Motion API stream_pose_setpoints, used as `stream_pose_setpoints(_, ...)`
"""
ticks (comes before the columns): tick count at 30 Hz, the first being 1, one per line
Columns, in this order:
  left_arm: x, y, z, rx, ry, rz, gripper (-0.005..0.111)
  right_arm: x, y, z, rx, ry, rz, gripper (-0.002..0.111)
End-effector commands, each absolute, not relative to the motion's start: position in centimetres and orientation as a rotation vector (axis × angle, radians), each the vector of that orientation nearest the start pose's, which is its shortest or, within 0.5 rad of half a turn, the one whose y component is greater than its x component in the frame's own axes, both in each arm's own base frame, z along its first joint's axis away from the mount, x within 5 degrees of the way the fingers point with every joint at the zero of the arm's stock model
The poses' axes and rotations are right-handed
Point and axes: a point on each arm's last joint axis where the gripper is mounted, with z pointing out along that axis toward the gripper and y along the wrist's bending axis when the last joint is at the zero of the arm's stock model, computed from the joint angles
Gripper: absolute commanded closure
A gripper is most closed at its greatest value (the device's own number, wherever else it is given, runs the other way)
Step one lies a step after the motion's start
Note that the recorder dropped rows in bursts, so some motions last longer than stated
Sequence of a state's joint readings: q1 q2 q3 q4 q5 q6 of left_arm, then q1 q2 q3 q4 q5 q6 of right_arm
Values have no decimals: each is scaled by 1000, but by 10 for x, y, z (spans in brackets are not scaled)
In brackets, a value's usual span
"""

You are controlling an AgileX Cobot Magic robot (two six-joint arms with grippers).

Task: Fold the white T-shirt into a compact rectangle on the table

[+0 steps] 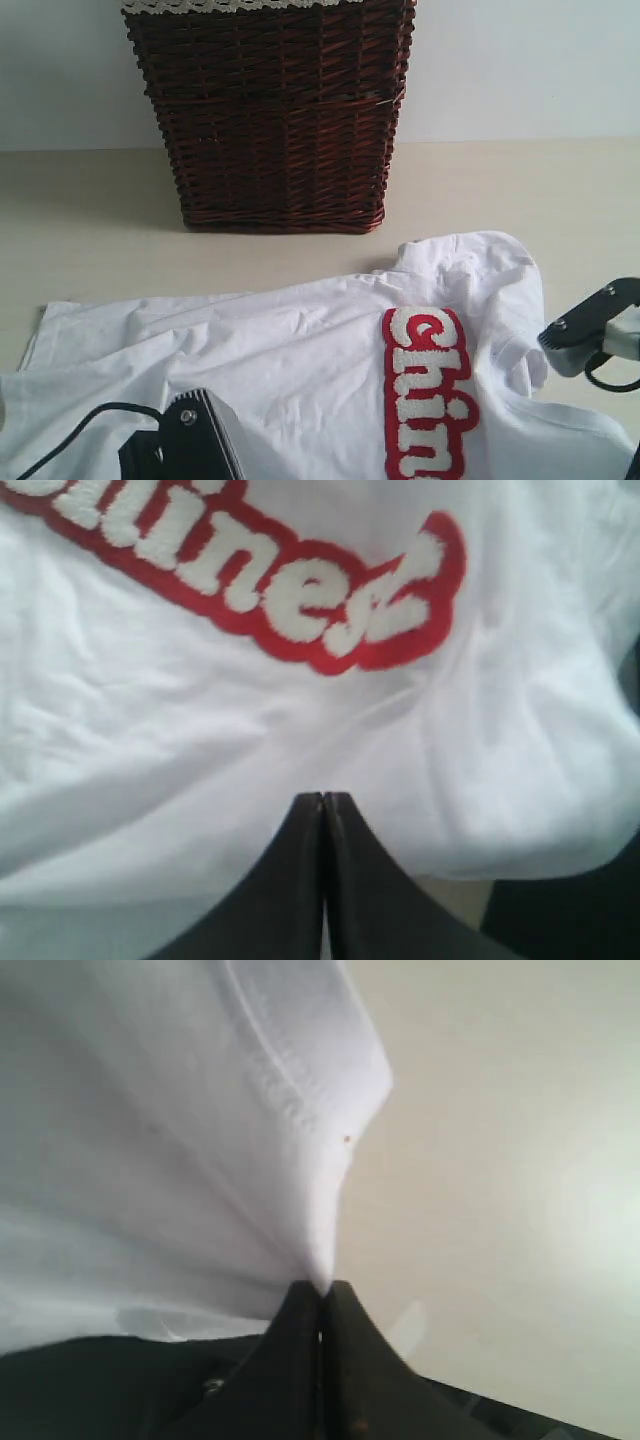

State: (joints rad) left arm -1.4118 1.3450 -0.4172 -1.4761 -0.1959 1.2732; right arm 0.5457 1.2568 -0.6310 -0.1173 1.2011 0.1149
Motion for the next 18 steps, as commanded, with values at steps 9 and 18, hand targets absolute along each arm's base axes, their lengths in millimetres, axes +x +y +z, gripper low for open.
stream_pose_setpoints(9, 81, -192, 173, 950, 2129, -183, 107, 159, 46, 226, -460, 2890, -721, 108)
stream_pose_setpoints(18, 70, -198, 169, 1102, 2136, -285, 107, 161, 50, 228, -447, 2906, -677, 99)
